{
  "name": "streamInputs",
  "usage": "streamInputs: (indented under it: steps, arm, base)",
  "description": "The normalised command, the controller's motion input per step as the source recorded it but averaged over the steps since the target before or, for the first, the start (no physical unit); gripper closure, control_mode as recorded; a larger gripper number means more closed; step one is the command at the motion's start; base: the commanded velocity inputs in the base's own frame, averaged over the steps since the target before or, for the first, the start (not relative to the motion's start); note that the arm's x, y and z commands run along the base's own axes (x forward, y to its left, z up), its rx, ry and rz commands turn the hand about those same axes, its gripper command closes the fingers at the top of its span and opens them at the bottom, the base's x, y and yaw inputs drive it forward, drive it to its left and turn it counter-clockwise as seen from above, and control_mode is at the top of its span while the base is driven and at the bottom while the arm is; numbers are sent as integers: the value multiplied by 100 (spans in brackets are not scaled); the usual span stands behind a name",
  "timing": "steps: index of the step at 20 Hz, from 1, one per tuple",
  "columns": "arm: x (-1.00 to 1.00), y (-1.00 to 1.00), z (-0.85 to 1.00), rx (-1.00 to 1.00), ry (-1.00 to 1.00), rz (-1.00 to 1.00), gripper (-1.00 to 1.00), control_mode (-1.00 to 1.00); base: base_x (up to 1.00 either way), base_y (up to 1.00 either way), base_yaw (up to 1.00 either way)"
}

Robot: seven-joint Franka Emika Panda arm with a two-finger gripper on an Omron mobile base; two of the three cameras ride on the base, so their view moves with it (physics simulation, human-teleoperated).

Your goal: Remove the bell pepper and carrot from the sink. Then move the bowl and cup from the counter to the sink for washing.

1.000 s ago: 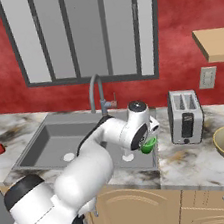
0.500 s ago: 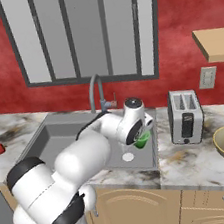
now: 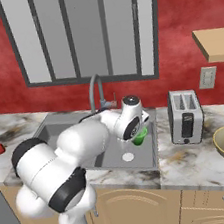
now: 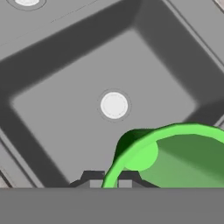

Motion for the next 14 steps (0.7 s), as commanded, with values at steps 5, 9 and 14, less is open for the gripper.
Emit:
streamInputs:
  steps: [5,9,14]
  arm:
    - [28,1,-8,-1,0,0,100,-100]
    - [32,4,-12,0,2,0,100,-100]
    - [30,3,-16,0,7,0,100,-100]
  base:
    - [0,0,0]
    - [0,0,0]
    - [0,0,0]
